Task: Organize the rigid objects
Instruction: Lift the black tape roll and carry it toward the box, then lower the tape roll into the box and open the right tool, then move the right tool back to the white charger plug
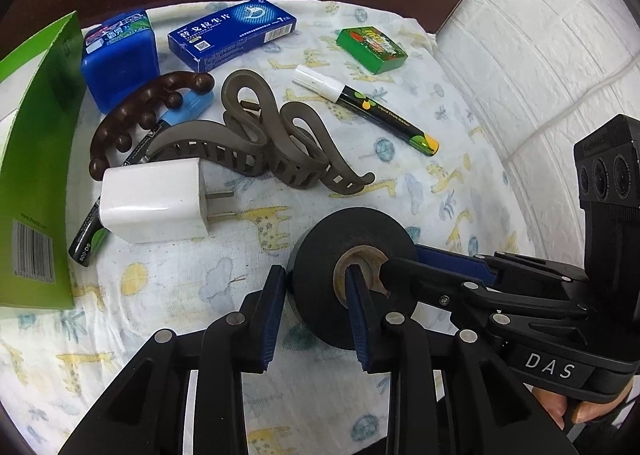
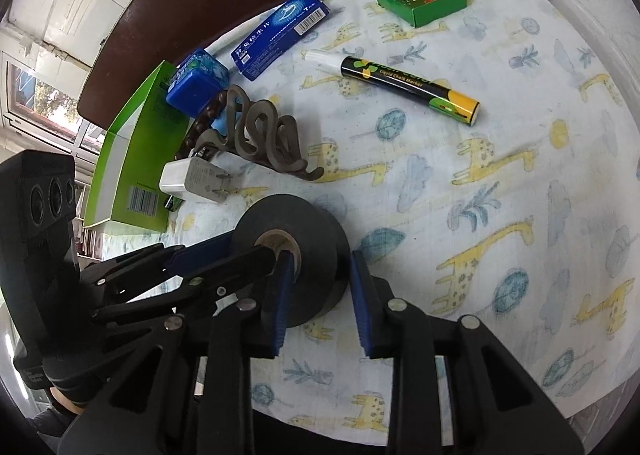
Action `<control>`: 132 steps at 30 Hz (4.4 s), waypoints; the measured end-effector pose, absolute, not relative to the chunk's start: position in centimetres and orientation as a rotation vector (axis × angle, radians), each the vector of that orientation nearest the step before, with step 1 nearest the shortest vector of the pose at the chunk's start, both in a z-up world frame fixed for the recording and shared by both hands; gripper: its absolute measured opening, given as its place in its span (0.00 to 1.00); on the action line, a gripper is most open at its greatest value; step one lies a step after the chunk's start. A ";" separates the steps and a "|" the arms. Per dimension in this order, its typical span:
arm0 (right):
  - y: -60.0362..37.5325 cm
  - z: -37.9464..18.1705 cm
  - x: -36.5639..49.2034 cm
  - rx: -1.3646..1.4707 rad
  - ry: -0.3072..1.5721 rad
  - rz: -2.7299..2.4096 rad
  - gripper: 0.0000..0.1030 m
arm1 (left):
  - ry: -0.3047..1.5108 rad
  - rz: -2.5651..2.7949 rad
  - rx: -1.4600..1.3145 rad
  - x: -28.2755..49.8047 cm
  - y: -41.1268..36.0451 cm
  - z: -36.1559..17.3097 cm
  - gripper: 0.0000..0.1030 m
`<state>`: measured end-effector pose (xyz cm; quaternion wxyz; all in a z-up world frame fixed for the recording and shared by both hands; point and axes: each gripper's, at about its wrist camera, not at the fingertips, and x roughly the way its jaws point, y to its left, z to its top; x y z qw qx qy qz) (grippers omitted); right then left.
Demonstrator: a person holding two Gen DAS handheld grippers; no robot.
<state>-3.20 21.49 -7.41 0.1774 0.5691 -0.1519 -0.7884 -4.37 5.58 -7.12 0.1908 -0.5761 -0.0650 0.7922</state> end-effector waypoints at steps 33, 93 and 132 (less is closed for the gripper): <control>3.2 2.1 -4.7 1.191 -0.189 -2.144 0.27 | -0.279 2.732 -1.361 -1.6 -13.1 2.5 0.28; 11.4 -4.8 -6.9 1.487 -0.256 -2.237 0.27 | -0.306 2.471 -1.436 -6.6 -5.8 -0.1 0.44; 14.8 -7.2 -6.4 1.545 -0.685 -2.039 0.17 | -0.568 2.217 -1.579 -7.5 -3.6 -3.9 0.28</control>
